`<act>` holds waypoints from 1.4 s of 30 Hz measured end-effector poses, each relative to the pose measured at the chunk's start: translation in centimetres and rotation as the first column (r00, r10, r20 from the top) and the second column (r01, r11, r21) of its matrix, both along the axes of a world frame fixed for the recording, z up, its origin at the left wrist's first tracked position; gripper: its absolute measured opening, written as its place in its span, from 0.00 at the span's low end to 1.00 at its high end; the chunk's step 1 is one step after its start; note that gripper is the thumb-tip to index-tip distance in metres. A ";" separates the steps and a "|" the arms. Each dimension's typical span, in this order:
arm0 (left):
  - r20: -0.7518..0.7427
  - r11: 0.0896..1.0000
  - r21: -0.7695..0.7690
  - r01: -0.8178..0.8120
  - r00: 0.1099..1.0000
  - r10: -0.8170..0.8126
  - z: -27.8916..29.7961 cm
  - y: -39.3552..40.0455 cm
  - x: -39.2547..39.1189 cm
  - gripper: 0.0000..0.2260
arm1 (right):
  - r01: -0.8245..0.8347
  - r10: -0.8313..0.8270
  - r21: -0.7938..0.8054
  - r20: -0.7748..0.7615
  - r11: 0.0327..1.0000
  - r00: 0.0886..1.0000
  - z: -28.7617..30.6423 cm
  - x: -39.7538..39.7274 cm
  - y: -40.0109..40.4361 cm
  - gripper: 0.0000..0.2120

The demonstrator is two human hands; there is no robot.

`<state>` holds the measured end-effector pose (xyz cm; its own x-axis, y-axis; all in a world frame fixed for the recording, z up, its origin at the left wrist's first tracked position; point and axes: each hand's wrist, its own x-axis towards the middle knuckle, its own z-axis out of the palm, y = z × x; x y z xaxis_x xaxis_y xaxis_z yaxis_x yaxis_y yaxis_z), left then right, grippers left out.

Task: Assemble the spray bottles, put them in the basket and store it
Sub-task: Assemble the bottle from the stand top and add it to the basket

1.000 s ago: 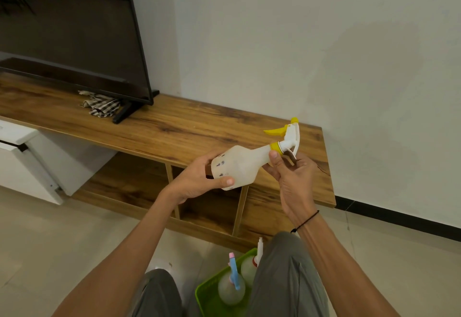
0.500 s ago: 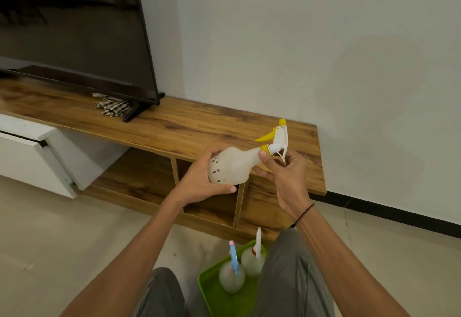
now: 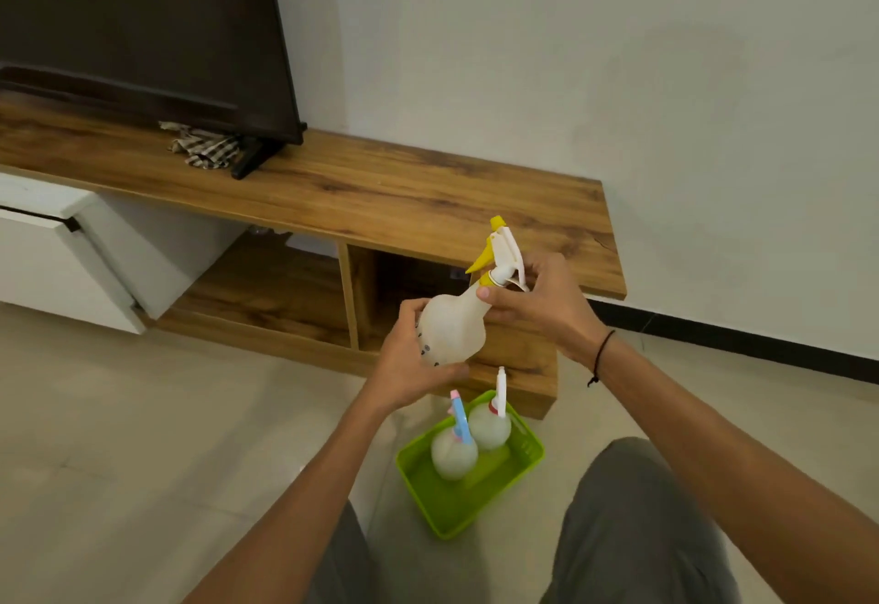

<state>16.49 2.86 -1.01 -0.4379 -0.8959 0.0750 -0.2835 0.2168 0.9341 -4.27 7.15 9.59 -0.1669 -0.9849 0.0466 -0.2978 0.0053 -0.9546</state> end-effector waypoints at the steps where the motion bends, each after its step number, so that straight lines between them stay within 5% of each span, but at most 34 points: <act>1: -0.007 1.000 0.030 0.009 1.000 -0.009 -0.6 0.5 0.2 0.43 | 0.002 -0.002 0.020 -0.042 1.000 0.999 -0.3 0.3 0.2 0.12; 13: -0.015 0.974 0.219 0.056 0.998 -0.054 -7.2 5.7 1.5 0.39 | -0.068 0.130 0.140 -0.500 0.988 0.857 -5.2 0.6 3.9 0.12; 29: 0.010 0.872 0.489 -0.023 1.000 0.021 -16.2 9.2 3.2 0.36 | -0.200 0.285 0.214 -0.516 0.956 0.808 -14.9 3.7 5.0 0.15; 32: 0.032 0.872 0.489 -0.012 0.999 -0.004 -17.2 9.4 4.0 0.40 | -0.204 0.287 0.212 -0.522 0.956 0.803 -16.3 4.0 5.1 0.16; 42: 0.249 0.919 0.393 0.018 0.960 -0.125 -20.4 9.8 3.2 0.29 | -0.205 0.366 0.360 -0.467 0.910 0.805 -22.9 4.1 8.0 0.13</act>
